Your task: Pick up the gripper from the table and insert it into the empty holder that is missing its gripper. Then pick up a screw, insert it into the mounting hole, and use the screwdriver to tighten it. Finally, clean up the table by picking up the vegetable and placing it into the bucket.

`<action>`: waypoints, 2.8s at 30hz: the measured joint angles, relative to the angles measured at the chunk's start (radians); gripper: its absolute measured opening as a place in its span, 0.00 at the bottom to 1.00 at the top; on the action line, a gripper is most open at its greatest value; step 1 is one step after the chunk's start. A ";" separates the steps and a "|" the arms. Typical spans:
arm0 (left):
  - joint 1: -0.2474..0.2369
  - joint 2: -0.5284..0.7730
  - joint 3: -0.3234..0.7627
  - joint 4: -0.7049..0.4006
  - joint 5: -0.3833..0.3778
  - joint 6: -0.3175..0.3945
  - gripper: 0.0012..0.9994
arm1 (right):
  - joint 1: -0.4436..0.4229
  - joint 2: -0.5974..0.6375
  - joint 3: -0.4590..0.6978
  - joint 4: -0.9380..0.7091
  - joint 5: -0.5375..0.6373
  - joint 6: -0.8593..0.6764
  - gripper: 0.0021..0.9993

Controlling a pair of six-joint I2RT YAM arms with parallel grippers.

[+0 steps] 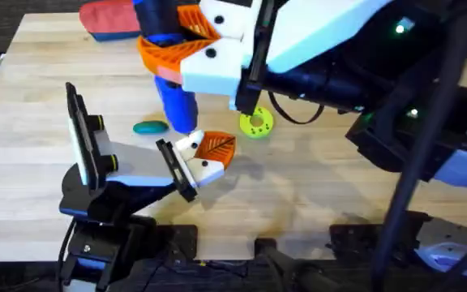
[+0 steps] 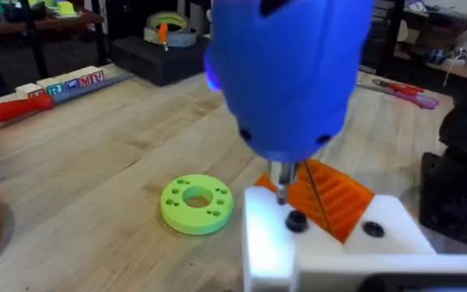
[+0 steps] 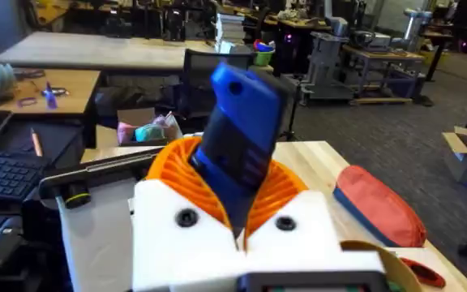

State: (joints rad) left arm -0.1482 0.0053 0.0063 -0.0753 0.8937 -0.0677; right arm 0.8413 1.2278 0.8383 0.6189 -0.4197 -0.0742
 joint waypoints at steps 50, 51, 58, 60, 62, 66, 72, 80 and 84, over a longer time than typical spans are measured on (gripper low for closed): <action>0.000 0.000 0.000 0.000 0.000 0.000 0.00 | 0.000 -0.018 0.000 -0.084 -0.015 -0.001 0.00; 0.000 0.000 0.000 0.000 0.000 0.000 0.00 | 0.000 -0.014 0.000 -0.083 -0.015 -0.001 0.00; 0.000 0.000 0.000 0.000 0.000 0.000 0.00 | 0.000 -0.005 0.000 -0.095 -0.015 -0.010 0.00; 0.000 0.000 0.000 0.000 0.000 0.000 0.00 | 0.000 -0.004 0.000 -0.093 -0.015 -0.016 0.00; 0.000 0.000 0.000 0.000 0.000 0.000 0.00 | -0.001 -0.004 0.000 -0.092 -0.015 -0.019 0.00; 0.000 0.000 0.000 0.000 0.000 0.000 0.00 | -0.007 -0.004 0.000 -0.075 -0.015 -0.030 0.00; 0.000 0.000 0.000 0.000 0.000 0.000 0.00 | -0.011 -0.004 0.000 -0.072 -0.015 -0.030 0.00; 0.000 0.000 0.000 0.000 0.000 0.000 0.00 | -0.011 -0.004 0.000 -0.035 -0.015 -0.020 0.00; 0.000 0.000 0.000 0.000 0.000 0.000 0.00 | -0.011 -0.004 0.000 -0.048 -0.016 0.005 0.00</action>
State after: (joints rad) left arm -0.1482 0.0052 0.0063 -0.0753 0.8940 -0.0680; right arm 0.8299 1.2236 0.8383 0.5705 -0.4354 -0.0687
